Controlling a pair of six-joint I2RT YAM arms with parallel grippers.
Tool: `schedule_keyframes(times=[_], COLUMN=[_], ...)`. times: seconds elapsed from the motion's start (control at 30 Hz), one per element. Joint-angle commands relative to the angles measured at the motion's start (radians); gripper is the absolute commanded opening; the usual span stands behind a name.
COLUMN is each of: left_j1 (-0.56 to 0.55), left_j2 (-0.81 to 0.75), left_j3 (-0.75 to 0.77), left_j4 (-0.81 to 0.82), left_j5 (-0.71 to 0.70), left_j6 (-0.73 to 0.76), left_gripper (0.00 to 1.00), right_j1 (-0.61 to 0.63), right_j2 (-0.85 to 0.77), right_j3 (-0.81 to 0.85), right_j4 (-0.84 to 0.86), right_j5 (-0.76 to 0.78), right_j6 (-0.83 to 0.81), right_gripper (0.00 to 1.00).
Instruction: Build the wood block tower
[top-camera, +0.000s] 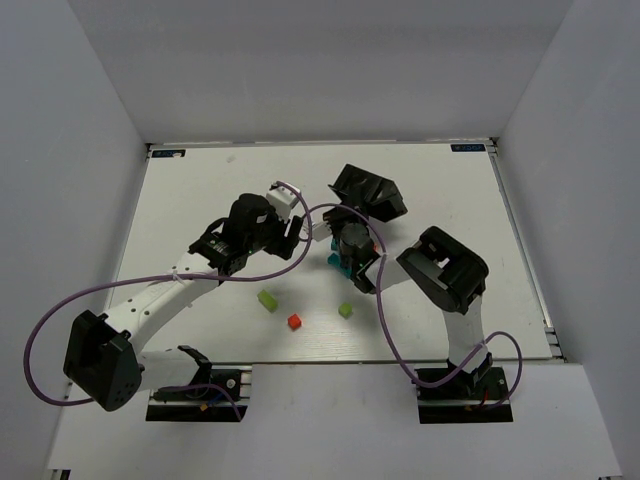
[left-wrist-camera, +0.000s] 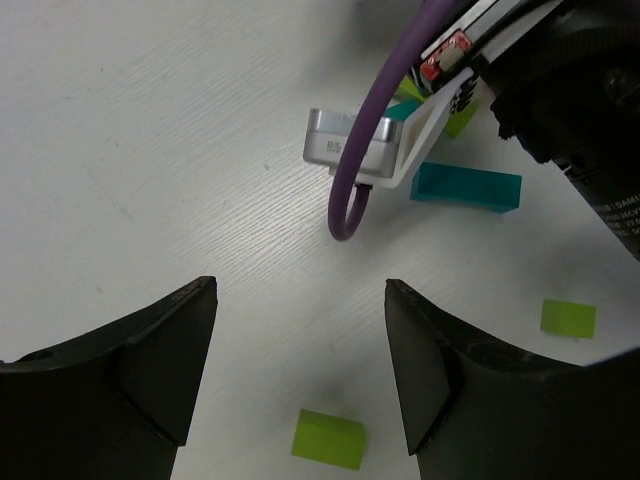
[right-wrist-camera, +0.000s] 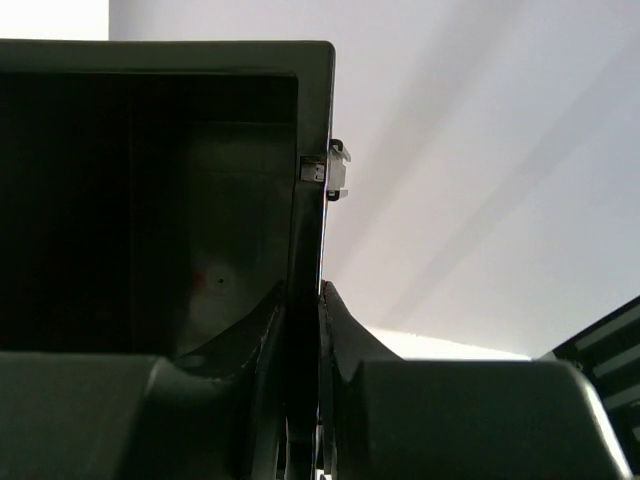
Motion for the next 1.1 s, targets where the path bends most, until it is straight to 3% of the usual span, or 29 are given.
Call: schedule_keyframes(times=[0.0, 0.07, 0.17, 0.2, 0.27, 0.3, 0.33, 0.37, 0.4, 0.8, 1.07], left_j1=[-0.005, -0.005, -0.005, -0.005, -0.005, -0.005, -0.005, -0.005, -0.005, -0.005, -0.005], left_j2=[-0.035, -0.035, -0.015, -0.015, -0.015, -0.015, -0.015, -0.015, -0.015, 0.017, 0.027], left_j3=[-0.005, -0.005, -0.005, 0.004, 0.004, 0.004, 0.004, -0.005, -0.005, -0.016, -0.006], left_j4=[0.009, 0.009, 0.000, 0.000, 0.000, -0.009, -0.009, -0.009, 0.001, -0.008, 0.002], left_j5=[0.001, 0.025, 0.051, 0.051, 0.051, 0.035, 0.022, 0.013, 0.013, 0.062, 0.096], left_j6=[-0.006, -0.006, -0.006, -0.006, -0.006, -0.006, -0.016, -0.030, -0.039, -0.142, -0.133], left_gripper=[0.78, 0.78, 0.78, 0.78, 0.78, 0.78, 0.74, 0.74, 0.72, 0.72, 0.72], right_j1=[-0.039, -0.085, -0.177, -0.194, -0.272, -0.295, -0.385, -0.413, -0.438, -0.665, -0.769], right_j2=[-0.055, -0.095, -0.202, -0.262, -0.379, -0.400, -0.415, -0.425, -0.422, -0.230, -0.135], right_j3=[0.044, 0.042, 0.018, 0.013, 0.031, 0.141, 0.199, 0.305, 0.353, 0.476, 0.539], right_j4=[0.629, 0.536, 0.303, 0.028, -0.236, -0.780, -0.964, -1.100, -1.332, -1.619, -1.650], right_j5=[0.043, 0.101, 0.175, 0.182, 0.149, 0.111, 0.051, -0.132, -0.171, -0.579, -0.640], right_j6=[-0.115, -0.057, 0.211, 0.367, 0.800, 0.945, 1.220, 1.417, 1.465, 1.733, 1.778], right_gripper=[0.00, 0.00, 0.00, 0.00, 0.00, 0.00, 0.00, 0.00, 0.00, 0.00, 0.00])
